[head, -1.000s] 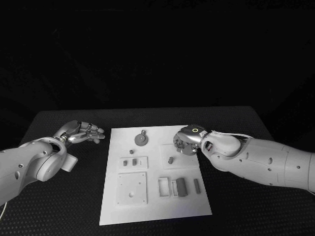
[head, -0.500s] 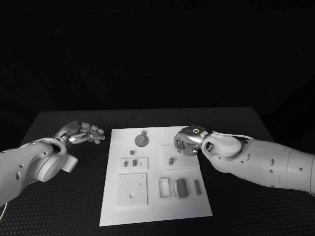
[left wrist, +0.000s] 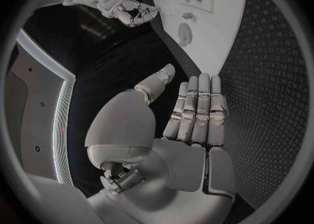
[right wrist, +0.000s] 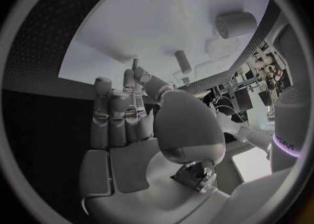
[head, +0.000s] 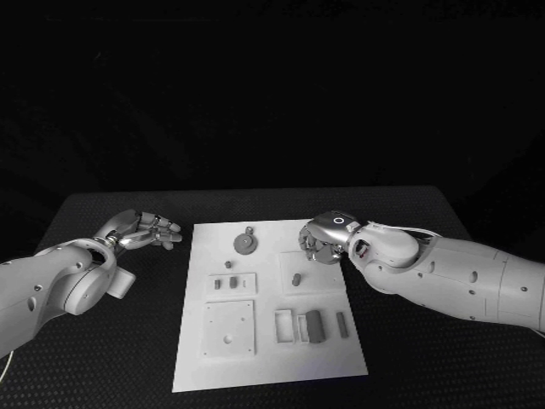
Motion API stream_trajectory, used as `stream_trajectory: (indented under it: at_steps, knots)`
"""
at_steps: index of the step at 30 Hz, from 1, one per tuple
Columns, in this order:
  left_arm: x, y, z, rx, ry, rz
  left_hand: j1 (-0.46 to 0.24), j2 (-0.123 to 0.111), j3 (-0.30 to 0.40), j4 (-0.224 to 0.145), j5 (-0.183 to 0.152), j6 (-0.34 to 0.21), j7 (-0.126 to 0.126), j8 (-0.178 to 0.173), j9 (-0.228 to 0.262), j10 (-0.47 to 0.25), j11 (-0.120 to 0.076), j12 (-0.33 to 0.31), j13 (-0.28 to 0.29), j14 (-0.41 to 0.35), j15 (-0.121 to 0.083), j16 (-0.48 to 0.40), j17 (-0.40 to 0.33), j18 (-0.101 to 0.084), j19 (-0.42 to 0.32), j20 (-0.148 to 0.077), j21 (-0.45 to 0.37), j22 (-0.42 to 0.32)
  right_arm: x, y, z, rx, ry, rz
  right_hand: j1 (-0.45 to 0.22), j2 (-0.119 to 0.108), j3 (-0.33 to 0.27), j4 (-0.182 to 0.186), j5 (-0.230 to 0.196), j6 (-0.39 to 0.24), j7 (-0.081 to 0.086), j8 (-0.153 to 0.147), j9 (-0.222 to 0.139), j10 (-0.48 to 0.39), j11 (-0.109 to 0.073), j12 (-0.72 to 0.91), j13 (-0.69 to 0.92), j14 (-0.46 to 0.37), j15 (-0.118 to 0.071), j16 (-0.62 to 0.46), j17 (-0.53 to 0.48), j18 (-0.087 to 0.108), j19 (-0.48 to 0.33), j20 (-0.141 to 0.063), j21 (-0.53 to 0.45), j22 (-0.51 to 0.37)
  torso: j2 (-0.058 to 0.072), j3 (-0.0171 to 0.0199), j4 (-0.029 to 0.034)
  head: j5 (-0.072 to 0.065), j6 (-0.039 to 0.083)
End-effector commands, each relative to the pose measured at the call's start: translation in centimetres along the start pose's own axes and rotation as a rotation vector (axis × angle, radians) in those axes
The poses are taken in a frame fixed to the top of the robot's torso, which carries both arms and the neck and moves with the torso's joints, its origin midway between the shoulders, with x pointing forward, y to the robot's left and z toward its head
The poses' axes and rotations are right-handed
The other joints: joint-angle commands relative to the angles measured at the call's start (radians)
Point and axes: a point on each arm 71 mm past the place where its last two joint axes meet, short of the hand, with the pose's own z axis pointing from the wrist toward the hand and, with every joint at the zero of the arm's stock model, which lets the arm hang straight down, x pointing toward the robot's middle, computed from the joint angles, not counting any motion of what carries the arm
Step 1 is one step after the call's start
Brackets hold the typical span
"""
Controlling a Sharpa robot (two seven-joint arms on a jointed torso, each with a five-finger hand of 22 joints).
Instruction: Assemble the parts on the task board
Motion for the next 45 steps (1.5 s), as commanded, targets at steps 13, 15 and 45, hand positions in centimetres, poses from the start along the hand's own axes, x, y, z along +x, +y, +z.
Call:
stream_trajectory:
  at_steps: [13,15,45]
  knots:
    - [0.2,-0.2,0.1,0.009,0.009,-0.01,-0.006,0.005,-0.004,0.0,0.004,-0.009,0.0,0.005,-0.002,-0.009,0.0,-0.003,-0.003,0.005,-0.001,-0.006,0.003,-0.001,0.0,0.004,0.0,-0.003,-1.0,0.8,-0.2,-0.025,-0.001,0.053,-0.008,-0.021,0.001,-0.002,-0.006,0.009,0.001,-0.005,-0.004,0.001,0.009,-0.001,0.0,0.001,-0.007,0.004,0.002,0.047,0.0,-0.002,0.005,0.005,0.0,-0.0002,0.0002,0.007,0.001]
    - [0.2,-0.2,0.1,0.01,0.011,-0.01,-0.006,0.005,-0.005,0.0,0.004,-0.009,0.0,0.005,-0.002,-0.009,0.0,-0.003,-0.003,0.005,-0.001,-0.006,0.003,-0.001,0.0,0.004,0.0,-0.003,-0.9,0.5,-0.2,-0.014,0.008,0.05,-0.009,-0.021,0.001,-0.002,-0.006,0.009,0.001,-0.005,-0.004,0.001,0.009,-0.001,0.0,0.001,-0.007,0.004,0.002,0.047,0.0,-0.002,0.005,0.006,-0.001,-0.0008,0.0016,0.006,0.0]
    - [0.2,-0.1,0.2,0.001,0.014,-0.014,-0.006,0.005,-0.005,0.0,0.004,-0.01,0.0,0.005,-0.002,-0.01,0.001,-0.003,-0.004,0.006,-0.001,-0.008,0.005,-0.001,0.0,0.004,0.0,-0.005,-2.0,-3.0,3.2,0.159,0.249,0.213,-0.208,-0.129,-0.013,0.062,-0.006,-0.146,0.064,-0.095,-0.046,-0.1,0.061,-0.088,-0.027,-0.021,0.044,-0.013,0.014,0.047,-0.011,0.01,-0.016,0.003,-0.001,-0.0019,0.0042,0.011,-0.003]
